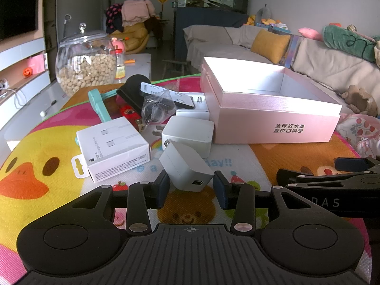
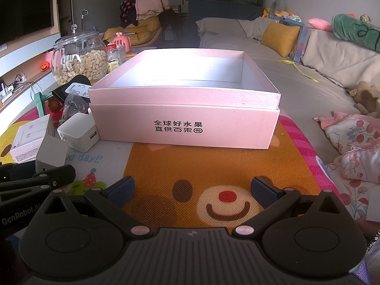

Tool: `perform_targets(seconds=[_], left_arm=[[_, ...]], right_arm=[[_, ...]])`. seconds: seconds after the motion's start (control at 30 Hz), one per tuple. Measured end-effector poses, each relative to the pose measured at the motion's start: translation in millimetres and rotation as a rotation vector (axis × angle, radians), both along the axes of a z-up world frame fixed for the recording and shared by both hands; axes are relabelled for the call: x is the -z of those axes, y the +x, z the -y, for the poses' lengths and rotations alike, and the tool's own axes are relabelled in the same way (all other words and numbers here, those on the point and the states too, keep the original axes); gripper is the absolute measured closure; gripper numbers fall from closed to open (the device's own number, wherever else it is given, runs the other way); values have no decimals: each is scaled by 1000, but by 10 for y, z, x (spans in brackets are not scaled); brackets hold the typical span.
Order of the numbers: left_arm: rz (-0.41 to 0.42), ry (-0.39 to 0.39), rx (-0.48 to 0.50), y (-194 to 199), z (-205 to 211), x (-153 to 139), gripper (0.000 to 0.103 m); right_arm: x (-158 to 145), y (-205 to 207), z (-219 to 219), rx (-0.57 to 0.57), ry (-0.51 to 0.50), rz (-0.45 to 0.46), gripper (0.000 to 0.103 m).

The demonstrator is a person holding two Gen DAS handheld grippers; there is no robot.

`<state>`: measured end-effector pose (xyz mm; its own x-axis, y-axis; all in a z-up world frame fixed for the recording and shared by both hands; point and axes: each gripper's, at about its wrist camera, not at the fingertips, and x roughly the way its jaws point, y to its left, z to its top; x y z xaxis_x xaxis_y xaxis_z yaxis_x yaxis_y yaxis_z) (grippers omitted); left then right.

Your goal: Organize rigid objects

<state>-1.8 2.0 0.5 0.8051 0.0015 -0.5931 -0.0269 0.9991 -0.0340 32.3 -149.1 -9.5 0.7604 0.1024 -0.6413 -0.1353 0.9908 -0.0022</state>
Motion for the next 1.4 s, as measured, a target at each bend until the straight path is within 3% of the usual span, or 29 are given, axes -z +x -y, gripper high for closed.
perform_targets(seconds=[1.4], left_arm=[[-1, 32, 0, 15, 53, 4, 58]], right_arm=[[-4, -14, -8, -2, -3, 0, 0]])
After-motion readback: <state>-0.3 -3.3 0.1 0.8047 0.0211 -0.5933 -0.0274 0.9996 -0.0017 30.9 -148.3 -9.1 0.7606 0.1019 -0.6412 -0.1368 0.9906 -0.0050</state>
